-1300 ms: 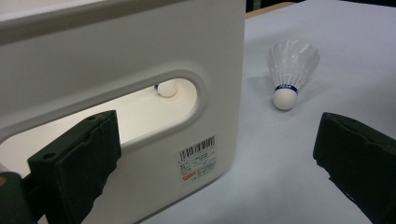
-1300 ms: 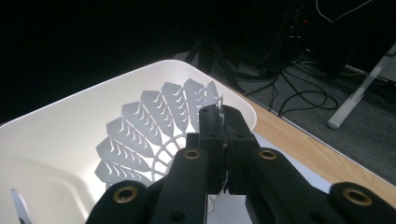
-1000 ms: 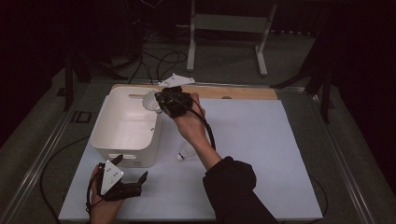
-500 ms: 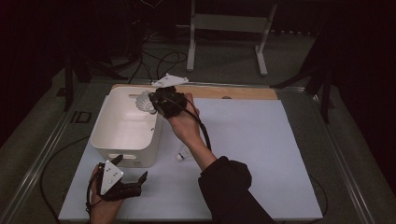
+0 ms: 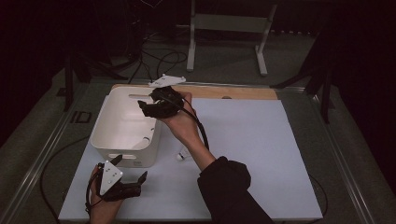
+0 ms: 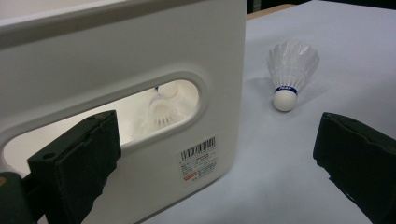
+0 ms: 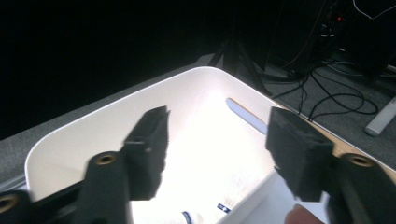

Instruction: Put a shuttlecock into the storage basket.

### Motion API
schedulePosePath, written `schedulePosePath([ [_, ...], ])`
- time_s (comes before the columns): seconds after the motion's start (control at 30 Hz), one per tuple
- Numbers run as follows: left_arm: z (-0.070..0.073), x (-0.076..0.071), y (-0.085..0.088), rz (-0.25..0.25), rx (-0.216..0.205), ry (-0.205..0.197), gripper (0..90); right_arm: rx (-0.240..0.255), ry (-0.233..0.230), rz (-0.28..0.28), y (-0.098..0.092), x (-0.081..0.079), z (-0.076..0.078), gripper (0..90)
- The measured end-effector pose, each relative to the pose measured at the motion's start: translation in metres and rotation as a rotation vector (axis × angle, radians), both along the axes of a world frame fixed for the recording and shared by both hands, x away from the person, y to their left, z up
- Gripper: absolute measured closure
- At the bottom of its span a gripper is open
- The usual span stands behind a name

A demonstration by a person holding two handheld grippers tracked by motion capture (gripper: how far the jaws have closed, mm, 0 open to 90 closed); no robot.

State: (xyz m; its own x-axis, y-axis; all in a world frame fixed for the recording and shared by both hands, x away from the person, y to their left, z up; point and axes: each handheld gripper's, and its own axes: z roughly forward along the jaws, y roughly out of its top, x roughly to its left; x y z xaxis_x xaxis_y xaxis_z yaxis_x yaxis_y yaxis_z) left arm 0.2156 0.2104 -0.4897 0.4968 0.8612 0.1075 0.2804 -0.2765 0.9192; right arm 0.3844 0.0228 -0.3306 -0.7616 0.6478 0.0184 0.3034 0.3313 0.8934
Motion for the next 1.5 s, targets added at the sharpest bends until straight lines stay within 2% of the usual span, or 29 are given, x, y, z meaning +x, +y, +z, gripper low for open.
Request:
schedulePosePath([
  [0.07, 0.000, 0.000, -0.001, 0.003, -0.015, -0.002, 1.4, -0.008, -0.008, -0.012, -0.002, 0.000, 0.000, 26.3],
  [0.13, 0.000, 0.000, -0.001, 0.001, -0.006, 0.004, 1.4, -0.026, -0.021, -0.028, -0.004, -0.001, 0.001, 19.2],
  [0.23, 0.000, 0.000, -0.001, 0.001, -0.008, 0.004, 1.4, -0.040, -0.028, -0.030, -0.008, -0.001, 0.001, 13.6],
  [0.9, 0.001, -0.001, 0.000, 0.010, -0.006, -0.009, 1.2, -0.061, -0.034, -0.059, -0.033, 0.001, -0.002, 11.3],
  [1.43, 0.001, -0.001, 0.001, 0.012, -0.008, -0.010, 1.2, -0.081, -0.023, -0.093, -0.052, 0.005, -0.013, 10.7],
  [1.5, 0.001, -0.001, 0.001, 0.016, -0.011, -0.011, 1.1, -0.072, -0.022, -0.100, -0.055, 0.004, -0.015, 10.7],
])
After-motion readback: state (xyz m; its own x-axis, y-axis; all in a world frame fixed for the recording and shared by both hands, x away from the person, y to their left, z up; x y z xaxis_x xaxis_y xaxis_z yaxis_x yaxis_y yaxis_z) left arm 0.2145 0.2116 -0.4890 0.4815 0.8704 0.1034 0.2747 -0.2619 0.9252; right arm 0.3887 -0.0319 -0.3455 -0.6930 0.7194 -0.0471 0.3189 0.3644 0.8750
